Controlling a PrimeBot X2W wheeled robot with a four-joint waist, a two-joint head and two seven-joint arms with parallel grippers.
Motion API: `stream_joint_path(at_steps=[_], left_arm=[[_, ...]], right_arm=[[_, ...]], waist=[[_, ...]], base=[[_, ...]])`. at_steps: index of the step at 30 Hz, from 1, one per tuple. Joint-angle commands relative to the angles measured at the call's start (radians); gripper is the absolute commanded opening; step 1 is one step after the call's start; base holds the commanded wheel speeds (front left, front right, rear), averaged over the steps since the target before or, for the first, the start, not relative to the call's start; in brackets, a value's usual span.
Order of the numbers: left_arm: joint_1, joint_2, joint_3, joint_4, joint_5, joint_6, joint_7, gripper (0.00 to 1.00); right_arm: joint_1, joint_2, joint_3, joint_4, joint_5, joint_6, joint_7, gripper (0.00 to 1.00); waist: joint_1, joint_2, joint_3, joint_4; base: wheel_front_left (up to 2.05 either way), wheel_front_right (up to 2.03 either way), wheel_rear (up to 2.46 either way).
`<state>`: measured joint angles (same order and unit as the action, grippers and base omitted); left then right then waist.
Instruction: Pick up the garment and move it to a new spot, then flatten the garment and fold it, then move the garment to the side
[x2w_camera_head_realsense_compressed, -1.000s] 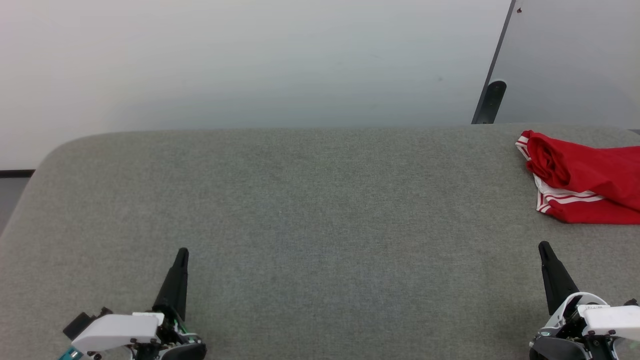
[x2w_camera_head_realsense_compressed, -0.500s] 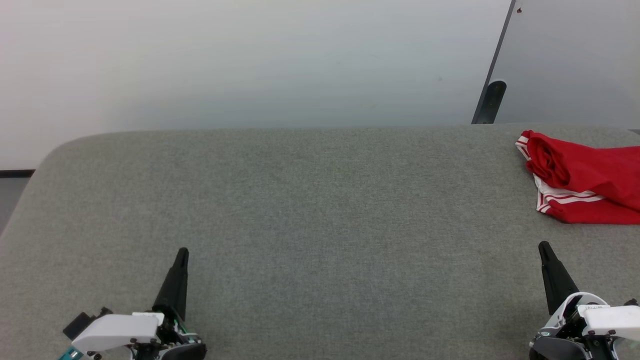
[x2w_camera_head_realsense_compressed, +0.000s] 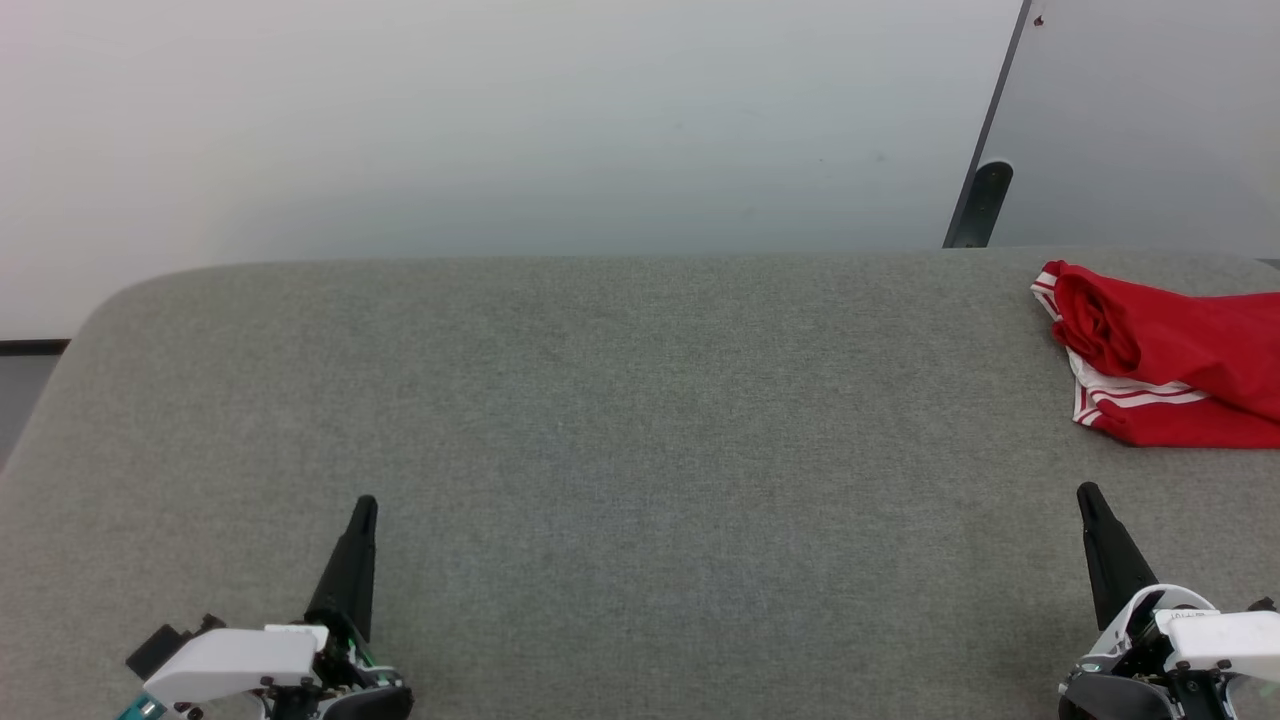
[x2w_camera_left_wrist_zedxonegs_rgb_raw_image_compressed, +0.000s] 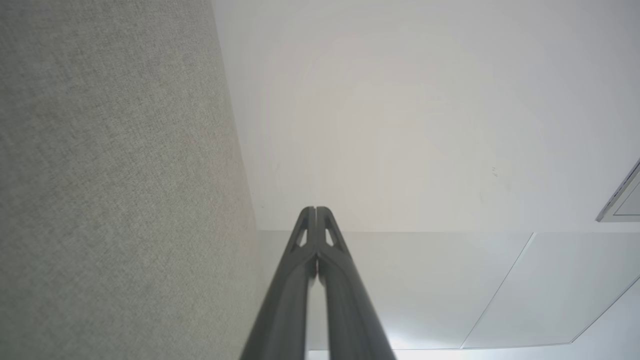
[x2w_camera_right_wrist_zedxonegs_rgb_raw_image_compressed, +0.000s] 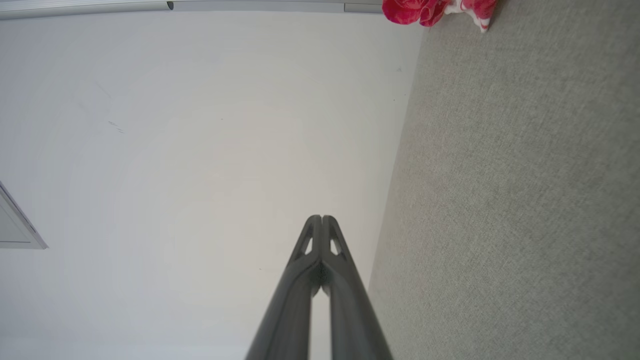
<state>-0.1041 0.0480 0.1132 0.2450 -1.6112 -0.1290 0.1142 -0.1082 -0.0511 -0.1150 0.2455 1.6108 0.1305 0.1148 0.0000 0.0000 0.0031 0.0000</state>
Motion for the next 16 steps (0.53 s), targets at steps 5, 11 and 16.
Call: stream_joint_path(at_steps=[5, 11, 16], left_arm=[[-0.010, 0.002, 0.002, -0.002, -0.004, -0.003, 0.003, 0.00], [-0.010, 0.002, 0.002, -0.002, -0.004, -0.003, 0.003, 0.00], [-0.010, 0.002, 0.002, -0.002, -0.004, -0.003, 0.003, 0.00]], right_arm=[[-0.003, 0.004, 0.002, -0.002, 0.004, 0.000, 0.001, 0.00], [-0.003, 0.004, 0.002, -0.002, 0.004, 0.000, 0.001, 0.00], [-0.003, 0.004, 0.002, -0.002, 0.004, 0.000, 0.001, 0.00]], waist=[[0.0000, 0.0000, 0.000, 0.000], [0.0000, 0.0000, 0.000, 0.000], [0.0000, 0.0000, 0.000, 0.000]], base=[[0.00, 0.00, 0.00], [0.00, 0.00, 0.00], [0.00, 0.00, 0.00]])
